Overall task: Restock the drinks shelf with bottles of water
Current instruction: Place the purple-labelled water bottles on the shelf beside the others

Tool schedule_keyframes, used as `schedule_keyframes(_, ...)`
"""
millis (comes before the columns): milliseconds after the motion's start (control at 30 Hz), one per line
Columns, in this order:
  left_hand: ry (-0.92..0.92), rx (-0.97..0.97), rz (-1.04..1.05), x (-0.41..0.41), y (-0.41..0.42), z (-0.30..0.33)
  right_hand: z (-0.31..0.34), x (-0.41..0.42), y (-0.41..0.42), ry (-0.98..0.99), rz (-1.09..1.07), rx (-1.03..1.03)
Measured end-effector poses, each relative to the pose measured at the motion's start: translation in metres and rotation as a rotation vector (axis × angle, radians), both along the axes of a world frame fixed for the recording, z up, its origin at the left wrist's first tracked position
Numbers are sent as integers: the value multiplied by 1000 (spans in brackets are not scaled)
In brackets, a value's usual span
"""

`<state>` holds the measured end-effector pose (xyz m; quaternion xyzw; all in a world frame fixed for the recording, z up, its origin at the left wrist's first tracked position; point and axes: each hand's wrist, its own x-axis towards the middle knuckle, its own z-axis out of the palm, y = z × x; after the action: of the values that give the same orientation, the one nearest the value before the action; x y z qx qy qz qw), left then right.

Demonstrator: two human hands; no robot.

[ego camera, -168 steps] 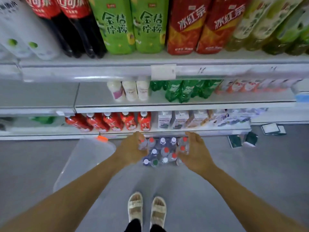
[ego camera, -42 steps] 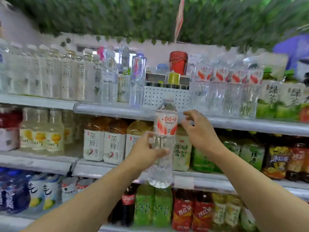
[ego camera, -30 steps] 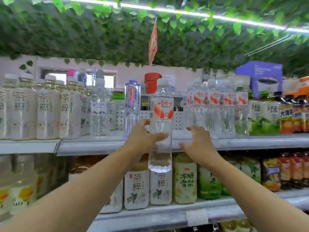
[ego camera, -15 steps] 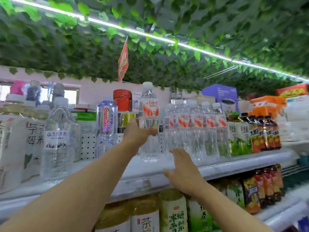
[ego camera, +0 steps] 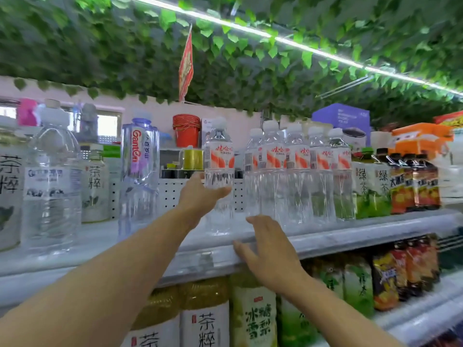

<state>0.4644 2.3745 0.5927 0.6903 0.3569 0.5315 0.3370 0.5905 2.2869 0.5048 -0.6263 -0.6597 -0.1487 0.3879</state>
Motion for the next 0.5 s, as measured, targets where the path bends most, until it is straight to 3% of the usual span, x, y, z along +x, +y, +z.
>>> schedule_keyframes(167,149,-51,15,-2,3,4,-18,10,7,-173,29,106)
schedule_keyframes(500,212,-115,73,38,41,10,-28,26,29,-263,45,313)
